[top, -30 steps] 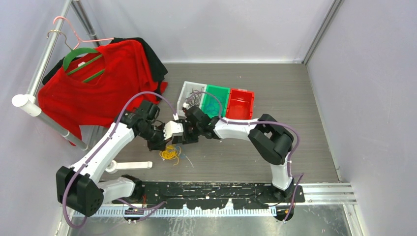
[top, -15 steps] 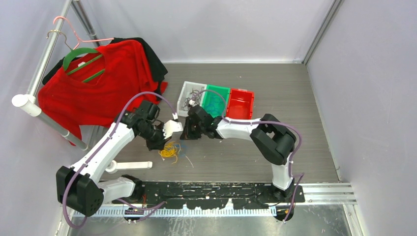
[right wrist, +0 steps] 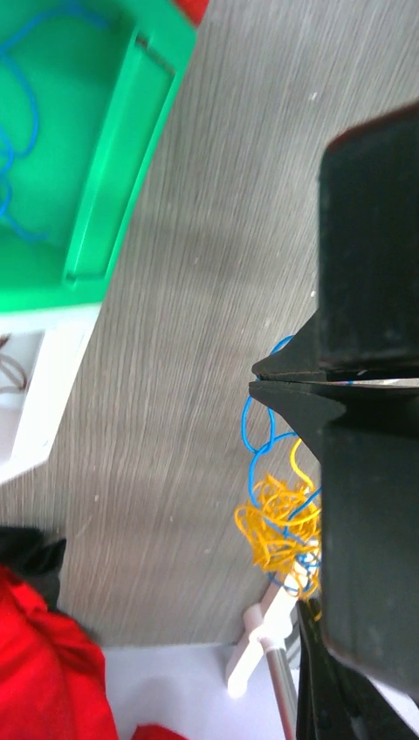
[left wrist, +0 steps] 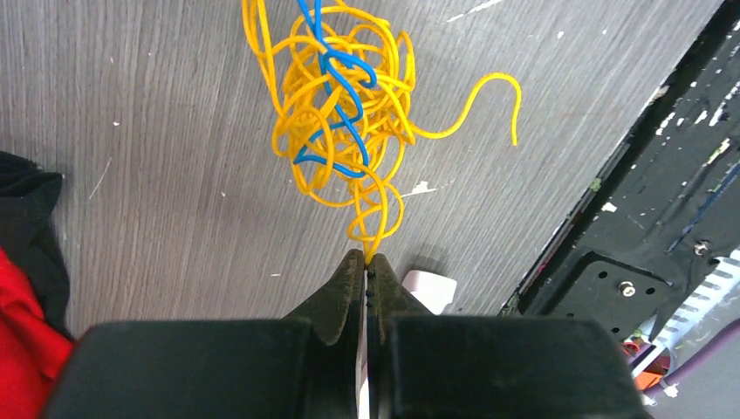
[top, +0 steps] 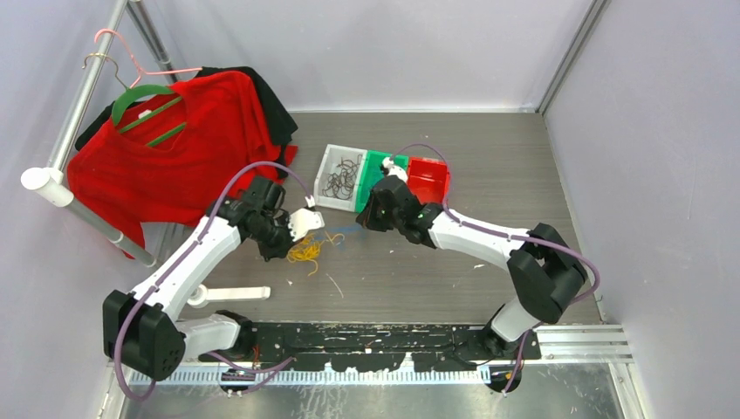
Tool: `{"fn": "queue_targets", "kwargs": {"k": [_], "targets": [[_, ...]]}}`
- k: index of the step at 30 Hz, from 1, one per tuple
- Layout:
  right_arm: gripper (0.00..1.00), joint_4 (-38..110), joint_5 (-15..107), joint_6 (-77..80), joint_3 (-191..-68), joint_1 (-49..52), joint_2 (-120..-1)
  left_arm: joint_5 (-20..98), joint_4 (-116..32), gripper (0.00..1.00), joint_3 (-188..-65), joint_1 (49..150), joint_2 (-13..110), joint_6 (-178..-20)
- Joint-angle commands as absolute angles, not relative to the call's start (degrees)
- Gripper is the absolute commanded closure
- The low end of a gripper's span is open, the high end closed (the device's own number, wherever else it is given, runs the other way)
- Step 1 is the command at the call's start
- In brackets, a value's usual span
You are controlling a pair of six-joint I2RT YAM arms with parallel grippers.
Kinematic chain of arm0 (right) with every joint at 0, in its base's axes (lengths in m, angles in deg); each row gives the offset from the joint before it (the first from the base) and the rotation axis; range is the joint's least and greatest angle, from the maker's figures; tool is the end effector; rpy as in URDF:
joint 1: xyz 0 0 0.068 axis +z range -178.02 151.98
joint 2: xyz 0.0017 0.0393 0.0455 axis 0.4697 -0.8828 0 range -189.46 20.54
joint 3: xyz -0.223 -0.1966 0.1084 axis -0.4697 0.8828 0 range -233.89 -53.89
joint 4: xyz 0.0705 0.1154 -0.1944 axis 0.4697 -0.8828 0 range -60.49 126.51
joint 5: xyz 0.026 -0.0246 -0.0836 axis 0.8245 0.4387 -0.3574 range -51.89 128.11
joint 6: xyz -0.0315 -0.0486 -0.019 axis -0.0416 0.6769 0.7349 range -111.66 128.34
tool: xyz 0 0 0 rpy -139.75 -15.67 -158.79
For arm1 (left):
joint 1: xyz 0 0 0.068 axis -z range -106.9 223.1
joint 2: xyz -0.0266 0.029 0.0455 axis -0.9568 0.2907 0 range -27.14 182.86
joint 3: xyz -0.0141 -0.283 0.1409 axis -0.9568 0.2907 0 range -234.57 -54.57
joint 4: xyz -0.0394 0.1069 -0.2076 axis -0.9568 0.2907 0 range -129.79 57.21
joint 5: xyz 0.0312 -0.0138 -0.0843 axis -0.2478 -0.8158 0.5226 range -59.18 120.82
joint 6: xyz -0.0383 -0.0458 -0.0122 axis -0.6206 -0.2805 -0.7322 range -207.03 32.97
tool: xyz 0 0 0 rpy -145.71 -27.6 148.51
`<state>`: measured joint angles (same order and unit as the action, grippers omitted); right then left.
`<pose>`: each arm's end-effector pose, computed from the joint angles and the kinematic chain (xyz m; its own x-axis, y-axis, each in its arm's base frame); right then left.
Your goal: Untangle the cables
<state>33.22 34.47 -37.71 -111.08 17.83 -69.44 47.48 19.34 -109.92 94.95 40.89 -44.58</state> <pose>0.2339 0.2366 0.2841 -0.7745 0.2336 -0.5878 -0.1768 0.8122 0.5559 0.1507 -0.0745 0.2987 -0.3539 0.8386 -0.4141 0.9195 0.3929 0.0096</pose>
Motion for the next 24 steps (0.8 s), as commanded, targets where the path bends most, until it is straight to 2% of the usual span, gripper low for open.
{"fn": "queue_targets", "kwargs": {"k": [1,10,16,20,21,22,23,24], "targets": [[0.99,31.52,30.93,-35.97,-108.90,16.25,-64.74,44.26,15.69,1.00,-108.86,94.55,42.09,-45.27],[0.99,30.15,30.21,-36.18,-104.43,14.12,-59.98,40.48,12.23,1.00,-106.97,94.55,44.78,-45.39],[0.99,27.90,29.76,-36.15,-102.45,10.73,-54.87,33.02,7.77,1.00,-102.68,94.60,45.19,-41.76],[0.99,27.23,31.98,-34.07,-103.66,10.32,-54.11,37.63,9.01,1.00,-103.40,94.55,44.89,-43.03],[0.97,27.51,32.37,-33.08,-104.23,11.34,-55.06,39.13,9.41,1.00,-103.69,94.55,44.43,-43.36],[0.84,28.37,32.39,-31.48,-104.73,12.95,-56.81,40.24,9.61,1.00,-104.03,94.59,44.00,-43.55],[0.65,29.78,32.37,-29.63,-105.10,14.77,-58.21,40.87,9.76,1.00,-104.22,94.61,43.70,-43.67],[0.54,31.56,32.50,-27.67,-105.28,16.91,-59.42,41.02,9.71,1.00,-104.35,94.55,43.55,-43.77]]}}
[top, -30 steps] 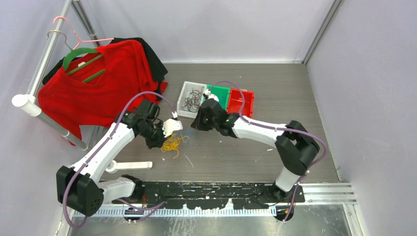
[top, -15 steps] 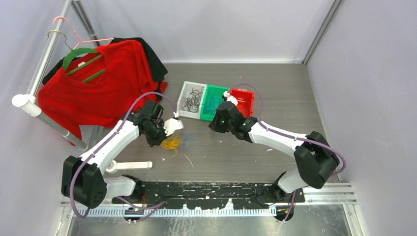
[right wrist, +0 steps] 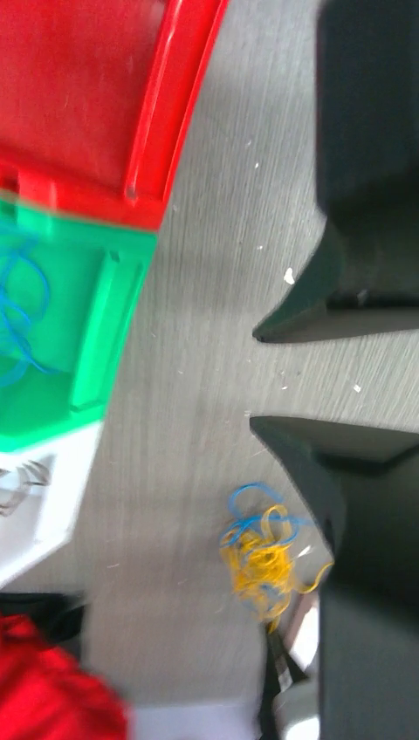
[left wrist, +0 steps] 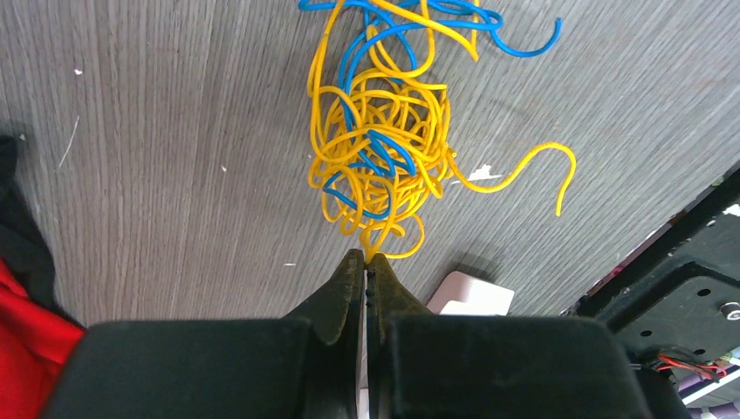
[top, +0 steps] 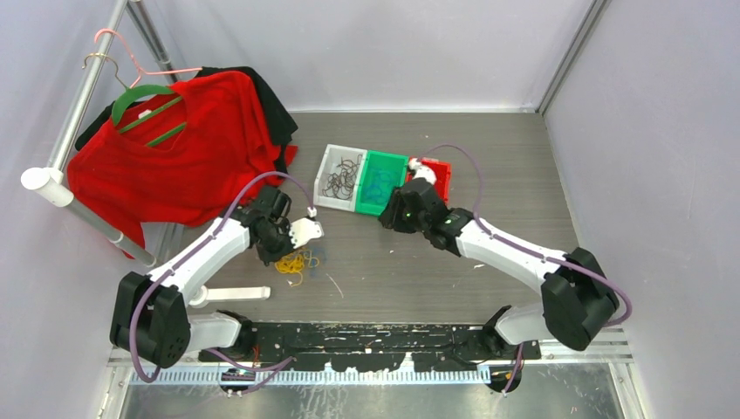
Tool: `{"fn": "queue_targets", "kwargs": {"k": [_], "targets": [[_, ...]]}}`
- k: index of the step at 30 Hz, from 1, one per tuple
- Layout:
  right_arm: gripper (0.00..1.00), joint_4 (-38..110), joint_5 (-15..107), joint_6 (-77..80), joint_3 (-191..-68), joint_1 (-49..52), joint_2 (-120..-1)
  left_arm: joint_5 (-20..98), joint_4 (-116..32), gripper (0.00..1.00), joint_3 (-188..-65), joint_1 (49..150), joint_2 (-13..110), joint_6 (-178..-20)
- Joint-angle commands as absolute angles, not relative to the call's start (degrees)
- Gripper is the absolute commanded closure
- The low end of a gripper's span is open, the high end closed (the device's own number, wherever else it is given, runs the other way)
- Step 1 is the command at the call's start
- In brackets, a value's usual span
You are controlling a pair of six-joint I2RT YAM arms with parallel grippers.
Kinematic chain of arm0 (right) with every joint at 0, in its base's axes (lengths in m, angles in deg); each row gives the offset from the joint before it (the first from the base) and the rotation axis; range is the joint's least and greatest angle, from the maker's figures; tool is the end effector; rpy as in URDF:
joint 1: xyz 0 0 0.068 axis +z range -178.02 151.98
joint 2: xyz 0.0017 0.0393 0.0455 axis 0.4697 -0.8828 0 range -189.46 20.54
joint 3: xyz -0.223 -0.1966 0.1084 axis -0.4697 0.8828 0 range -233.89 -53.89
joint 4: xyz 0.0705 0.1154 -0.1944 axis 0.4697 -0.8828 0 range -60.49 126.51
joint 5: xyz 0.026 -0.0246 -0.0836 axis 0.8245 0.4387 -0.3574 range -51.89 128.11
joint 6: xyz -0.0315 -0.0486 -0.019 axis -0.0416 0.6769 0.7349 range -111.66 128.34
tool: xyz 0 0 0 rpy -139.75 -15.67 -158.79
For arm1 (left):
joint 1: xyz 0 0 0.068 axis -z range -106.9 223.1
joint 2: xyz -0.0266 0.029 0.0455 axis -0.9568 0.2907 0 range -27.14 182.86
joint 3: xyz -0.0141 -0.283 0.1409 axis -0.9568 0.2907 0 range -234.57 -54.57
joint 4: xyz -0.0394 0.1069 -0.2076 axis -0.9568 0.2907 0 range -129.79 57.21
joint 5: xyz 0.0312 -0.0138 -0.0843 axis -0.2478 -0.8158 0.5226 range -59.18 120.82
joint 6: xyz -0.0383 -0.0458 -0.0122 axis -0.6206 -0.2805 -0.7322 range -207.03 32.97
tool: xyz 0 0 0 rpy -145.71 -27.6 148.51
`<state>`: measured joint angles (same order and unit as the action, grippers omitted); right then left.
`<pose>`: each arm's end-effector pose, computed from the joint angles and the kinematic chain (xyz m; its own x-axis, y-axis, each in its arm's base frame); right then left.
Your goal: Untangle the cables
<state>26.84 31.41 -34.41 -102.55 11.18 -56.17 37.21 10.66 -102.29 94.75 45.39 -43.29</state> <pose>0.2083 0.1629 0.2913 -0.7257 0.2780 -0.6293 -0.0866 0.8705 0.4845 0.1665 -0.0716 0.2555 -0.3777 0.8892 -0.2582 0.9054 0.4131 0.0980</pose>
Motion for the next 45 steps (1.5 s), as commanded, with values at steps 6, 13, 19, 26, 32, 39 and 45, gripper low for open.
{"fn": "queue_targets", "kwargs": {"k": [6,13,19,26,32,39,45], "targets": [[0.35,39.71,38.53,-23.79,-110.02,23.78,-70.22,39.70,9.13,1.00,-103.99,94.57,43.15,-43.64],[0.35,40.64,44.50,-24.20,-119.20,25.29,-83.33,41.09,9.35,1.00,-103.66,94.55,42.54,-43.65],[0.41,37.67,42.65,-23.03,-125.97,27.53,-91.43,41.66,9.81,1.00,-104.58,94.57,43.17,-44.13],[0.70,37.38,41.62,-25.66,-127.92,28.30,-95.25,45.34,12.22,1.00,-105.58,94.52,41.11,-44.90],[0.99,40.60,40.87,-28.52,-123.91,27.24,-91.59,48.55,15.41,1.00,-107.89,94.31,39.83,-45.97],[0.99,42.99,36.56,-31.14,-114.38,23.91,-82.64,47.77,15.56,1.00,-108.00,93.51,39.84,-45.03],[0.99,44.95,33.36,-32.29,-106.61,22.62,-77.72,47.33,15.46,1.00,-108.45,93.29,40.21,-45.20]]}}
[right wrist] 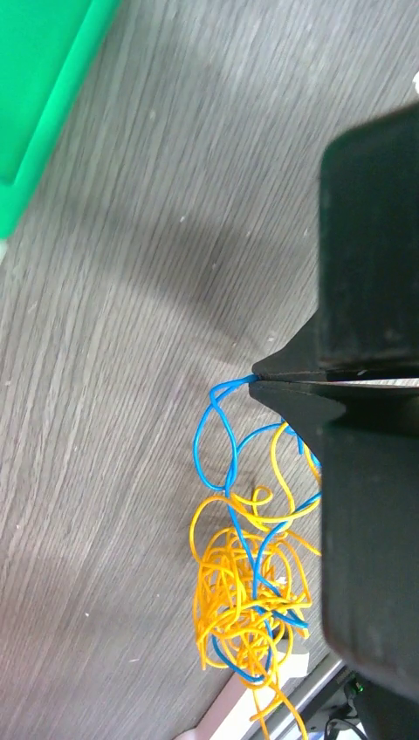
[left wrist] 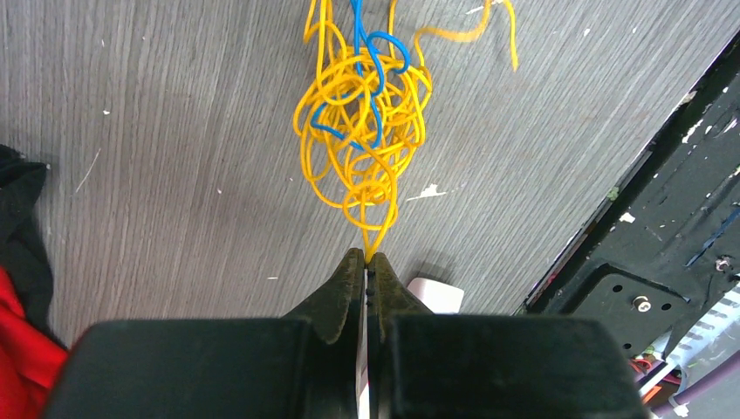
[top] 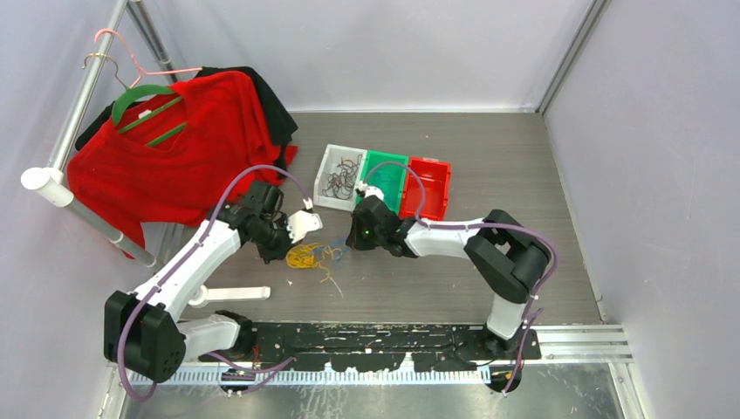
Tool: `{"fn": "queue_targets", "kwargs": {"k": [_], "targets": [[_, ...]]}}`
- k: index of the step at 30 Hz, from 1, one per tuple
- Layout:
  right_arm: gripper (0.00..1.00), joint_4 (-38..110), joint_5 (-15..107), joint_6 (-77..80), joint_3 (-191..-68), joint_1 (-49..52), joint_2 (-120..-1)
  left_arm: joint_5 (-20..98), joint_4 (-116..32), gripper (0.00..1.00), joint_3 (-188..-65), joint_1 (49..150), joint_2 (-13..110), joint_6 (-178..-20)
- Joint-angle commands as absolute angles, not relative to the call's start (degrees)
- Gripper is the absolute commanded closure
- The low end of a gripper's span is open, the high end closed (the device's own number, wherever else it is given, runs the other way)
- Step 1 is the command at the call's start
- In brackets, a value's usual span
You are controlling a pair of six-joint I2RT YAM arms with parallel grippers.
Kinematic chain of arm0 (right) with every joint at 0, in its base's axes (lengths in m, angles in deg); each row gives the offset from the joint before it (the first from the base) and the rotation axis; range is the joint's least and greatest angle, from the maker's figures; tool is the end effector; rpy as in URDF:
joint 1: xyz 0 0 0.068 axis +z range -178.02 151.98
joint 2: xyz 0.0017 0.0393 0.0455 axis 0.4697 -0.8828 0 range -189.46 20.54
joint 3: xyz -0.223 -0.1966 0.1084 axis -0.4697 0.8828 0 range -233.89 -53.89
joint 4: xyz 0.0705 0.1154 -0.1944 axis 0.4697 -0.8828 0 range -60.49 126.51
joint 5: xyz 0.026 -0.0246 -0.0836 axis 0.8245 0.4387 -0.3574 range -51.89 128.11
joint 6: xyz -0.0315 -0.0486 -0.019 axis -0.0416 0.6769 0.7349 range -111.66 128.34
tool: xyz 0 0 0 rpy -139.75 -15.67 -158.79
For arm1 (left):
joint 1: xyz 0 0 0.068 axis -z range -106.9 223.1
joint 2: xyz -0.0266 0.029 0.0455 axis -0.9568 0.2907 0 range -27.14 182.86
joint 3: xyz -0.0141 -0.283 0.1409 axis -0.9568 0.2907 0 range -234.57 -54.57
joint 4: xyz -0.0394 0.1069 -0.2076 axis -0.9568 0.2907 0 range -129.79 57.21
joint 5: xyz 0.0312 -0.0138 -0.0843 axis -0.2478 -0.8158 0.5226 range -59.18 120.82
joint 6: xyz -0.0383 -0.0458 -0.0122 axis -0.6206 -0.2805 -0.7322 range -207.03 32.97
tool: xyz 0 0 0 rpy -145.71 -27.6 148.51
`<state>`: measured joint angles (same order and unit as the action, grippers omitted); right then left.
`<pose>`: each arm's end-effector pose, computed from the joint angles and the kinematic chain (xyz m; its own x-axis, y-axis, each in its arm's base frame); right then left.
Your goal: Untangle the cables
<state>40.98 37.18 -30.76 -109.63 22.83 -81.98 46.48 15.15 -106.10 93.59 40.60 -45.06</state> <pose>0.2335 0.2854 0.2164 -0.8141 -0.0012 -0.5808 -0.3278 0.8264 0.4579 0.1528 -0.0702 0.2844 -0.3791 0.8291 -0.4110 0.9042 0.4263 0.0260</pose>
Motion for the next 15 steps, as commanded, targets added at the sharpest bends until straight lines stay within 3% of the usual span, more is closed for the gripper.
{"fn": "queue_targets", "kwargs": {"k": [1,15], "targets": [[0.99,45.17,32.77,-32.55,-105.68,22.47,-77.01,46.93,15.07,1.00,-108.23,93.24,40.22,-45.20],[0.99,36.55,23.06,-35.25,-93.76,12.72,-52.01,28.33,2.91,1.00,-98.82,93.14,43.61,-37.95]]}}
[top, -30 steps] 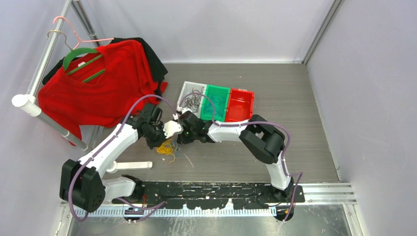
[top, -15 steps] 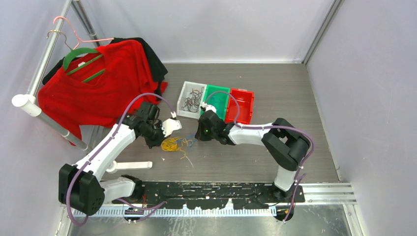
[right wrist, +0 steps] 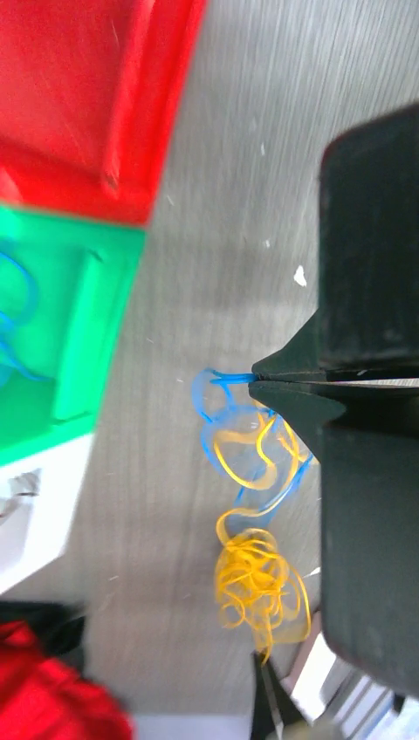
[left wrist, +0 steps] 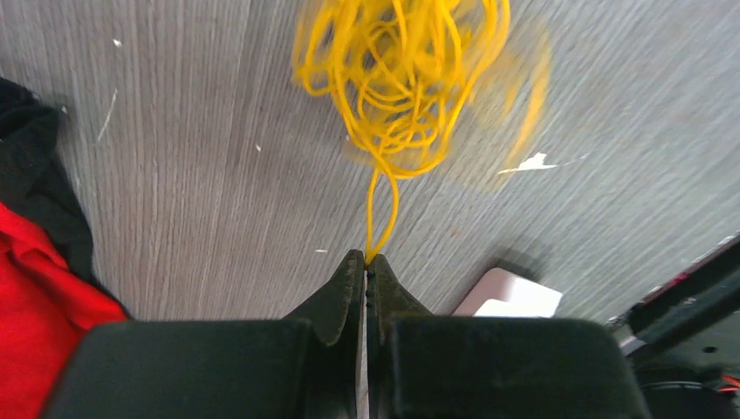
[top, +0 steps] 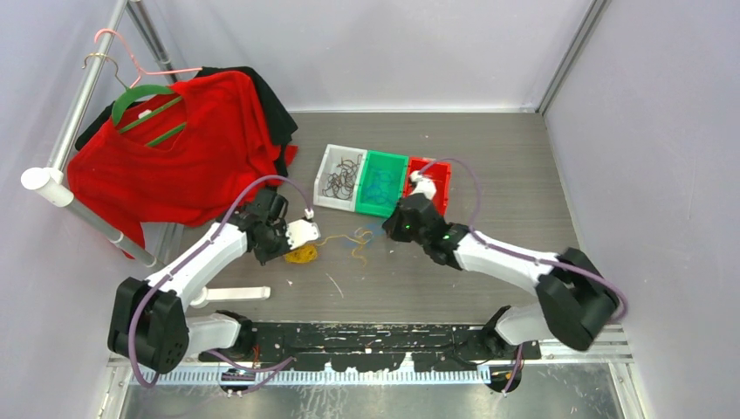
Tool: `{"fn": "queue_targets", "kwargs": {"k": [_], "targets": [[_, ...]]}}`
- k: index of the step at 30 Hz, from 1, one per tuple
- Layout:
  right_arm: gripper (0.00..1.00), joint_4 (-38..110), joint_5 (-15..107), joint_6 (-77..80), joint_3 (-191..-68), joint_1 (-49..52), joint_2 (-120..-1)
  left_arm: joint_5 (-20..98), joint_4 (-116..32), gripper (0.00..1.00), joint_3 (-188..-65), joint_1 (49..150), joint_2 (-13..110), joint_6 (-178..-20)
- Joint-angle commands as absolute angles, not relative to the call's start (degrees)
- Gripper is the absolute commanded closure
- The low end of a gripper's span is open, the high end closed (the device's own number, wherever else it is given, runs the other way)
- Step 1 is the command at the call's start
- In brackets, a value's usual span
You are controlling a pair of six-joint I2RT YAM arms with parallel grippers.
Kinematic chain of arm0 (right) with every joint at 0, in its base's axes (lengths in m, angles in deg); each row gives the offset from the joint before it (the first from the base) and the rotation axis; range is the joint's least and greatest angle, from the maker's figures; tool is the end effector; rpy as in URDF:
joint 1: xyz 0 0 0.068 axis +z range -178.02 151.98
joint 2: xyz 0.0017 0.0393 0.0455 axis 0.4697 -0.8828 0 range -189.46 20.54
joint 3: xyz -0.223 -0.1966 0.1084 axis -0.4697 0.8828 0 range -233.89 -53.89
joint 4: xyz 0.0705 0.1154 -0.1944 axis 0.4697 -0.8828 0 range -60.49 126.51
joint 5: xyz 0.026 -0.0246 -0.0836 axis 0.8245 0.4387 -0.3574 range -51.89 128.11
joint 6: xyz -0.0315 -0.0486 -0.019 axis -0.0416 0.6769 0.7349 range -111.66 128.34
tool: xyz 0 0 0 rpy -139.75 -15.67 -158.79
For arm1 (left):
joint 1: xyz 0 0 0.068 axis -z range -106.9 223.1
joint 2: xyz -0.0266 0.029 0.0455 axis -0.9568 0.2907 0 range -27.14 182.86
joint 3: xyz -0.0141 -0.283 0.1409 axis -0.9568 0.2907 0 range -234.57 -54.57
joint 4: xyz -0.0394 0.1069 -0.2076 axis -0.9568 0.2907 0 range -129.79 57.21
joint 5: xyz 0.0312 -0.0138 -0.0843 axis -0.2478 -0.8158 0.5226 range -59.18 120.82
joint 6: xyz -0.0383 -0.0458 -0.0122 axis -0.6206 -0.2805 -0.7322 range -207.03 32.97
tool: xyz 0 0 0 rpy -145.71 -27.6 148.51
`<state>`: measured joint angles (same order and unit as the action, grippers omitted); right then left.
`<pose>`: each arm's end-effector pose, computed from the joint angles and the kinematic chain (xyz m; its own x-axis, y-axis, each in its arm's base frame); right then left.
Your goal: Untangle the cables
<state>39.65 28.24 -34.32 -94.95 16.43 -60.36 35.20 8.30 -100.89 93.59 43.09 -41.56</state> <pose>0.2002 0.1853 0.2535 -0.7148 0.2340 -0.6590 -0.1461 0.8716 0.4679 0.1642 -0.0651 0.2568 -0.3602 0.8934 -0.2684 0.8954 0.4118 0.1693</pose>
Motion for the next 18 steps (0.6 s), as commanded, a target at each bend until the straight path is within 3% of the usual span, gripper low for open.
{"fn": "queue_targets", "kwargs": {"k": [1,11,18], "targets": [[0.99,35.28,22.85,-35.12,-93.46,11.63,-49.84,27.51,2.39,1.00,-98.28,93.16,43.87,-37.68],[0.99,21.90,21.90,-32.10,-97.28,2.87,-33.51,22.97,-2.11,1.00,-93.74,93.05,44.70,-32.86],[0.99,17.40,25.47,-29.23,-105.07,-0.20,-32.20,29.17,3.55,1.00,-96.13,93.10,42.36,-33.87]]}}
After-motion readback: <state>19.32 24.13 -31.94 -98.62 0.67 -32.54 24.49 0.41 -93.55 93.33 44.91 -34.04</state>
